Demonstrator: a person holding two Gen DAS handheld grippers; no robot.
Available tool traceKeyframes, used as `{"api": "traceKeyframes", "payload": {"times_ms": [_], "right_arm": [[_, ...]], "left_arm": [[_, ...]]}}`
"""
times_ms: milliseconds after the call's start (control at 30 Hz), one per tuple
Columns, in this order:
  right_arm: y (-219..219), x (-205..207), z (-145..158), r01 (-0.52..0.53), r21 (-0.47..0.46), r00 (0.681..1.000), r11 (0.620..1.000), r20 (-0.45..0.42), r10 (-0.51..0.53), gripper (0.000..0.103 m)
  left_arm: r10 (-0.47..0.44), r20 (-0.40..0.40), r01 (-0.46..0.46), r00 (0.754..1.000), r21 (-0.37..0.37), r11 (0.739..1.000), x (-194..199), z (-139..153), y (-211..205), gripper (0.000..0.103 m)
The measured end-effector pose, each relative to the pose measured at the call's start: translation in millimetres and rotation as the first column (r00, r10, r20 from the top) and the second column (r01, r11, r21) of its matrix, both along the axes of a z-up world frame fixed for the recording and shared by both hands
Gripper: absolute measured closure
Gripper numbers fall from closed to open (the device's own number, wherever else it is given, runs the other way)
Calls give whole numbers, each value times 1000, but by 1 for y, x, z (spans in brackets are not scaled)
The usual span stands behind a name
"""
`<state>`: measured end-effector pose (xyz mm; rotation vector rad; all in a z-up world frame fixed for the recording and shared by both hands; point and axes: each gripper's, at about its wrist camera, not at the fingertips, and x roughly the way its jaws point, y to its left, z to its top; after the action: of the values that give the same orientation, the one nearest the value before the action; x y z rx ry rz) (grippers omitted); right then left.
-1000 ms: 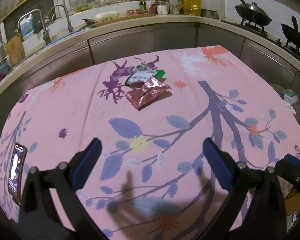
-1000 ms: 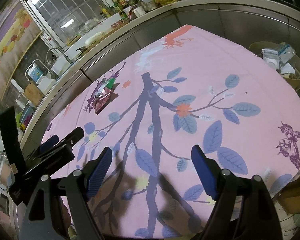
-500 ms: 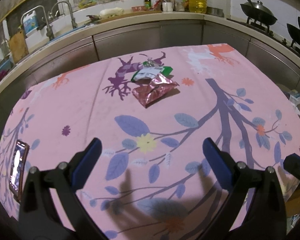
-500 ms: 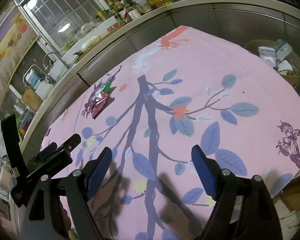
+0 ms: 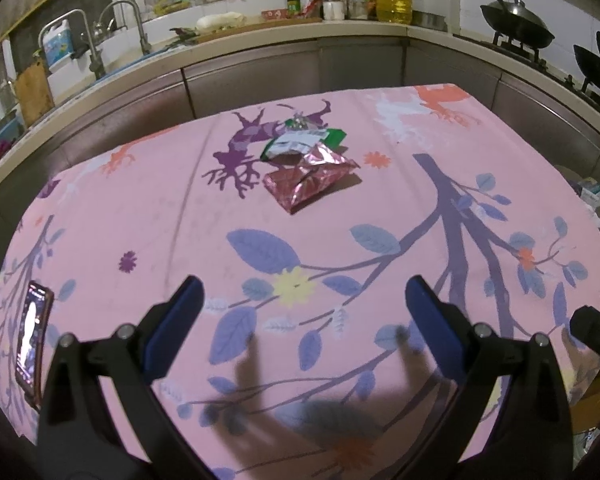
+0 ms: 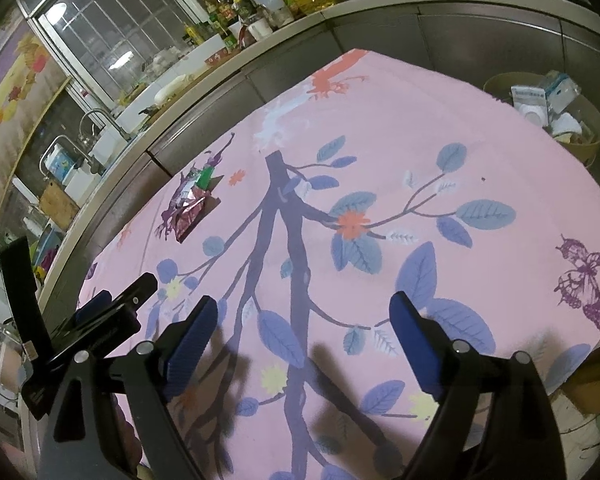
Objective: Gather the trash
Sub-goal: 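Move both open tools toward the pink wrapper and green packet, then grasp the pink foil wrapper with the left tool while the right tool grasps the green packet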
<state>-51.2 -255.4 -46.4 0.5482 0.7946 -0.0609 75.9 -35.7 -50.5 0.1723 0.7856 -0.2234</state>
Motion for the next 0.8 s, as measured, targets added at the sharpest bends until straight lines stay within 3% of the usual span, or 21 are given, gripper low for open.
{"api": "traceKeyframes", "payload": {"times_ms": [167,400,567,667,800], "right_arm": [[-1,5,-8,-3,7,1000,1000,-25,3,19],[-6,10,-19,7,23,998,1000,-55,-6,19],[-12,8,-20,27,21,998,999,-59,-26,19],[-14,9,-20,30,17,998,999,-61,-29,19],[-13,23,-10,-20,4,999,1000,-37,20,19]], "left_arm": [[-18,41,16,999,46,999,13,-5,4,6],[-139,171,98,976,226,969,55,-14,-12,6],[-226,106,195,968,246,949,97,-30,-32,6],[-240,17,232,971,195,953,125,-39,-37,8],[-260,-62,263,964,60,963,141,-39,-29,64]]}}
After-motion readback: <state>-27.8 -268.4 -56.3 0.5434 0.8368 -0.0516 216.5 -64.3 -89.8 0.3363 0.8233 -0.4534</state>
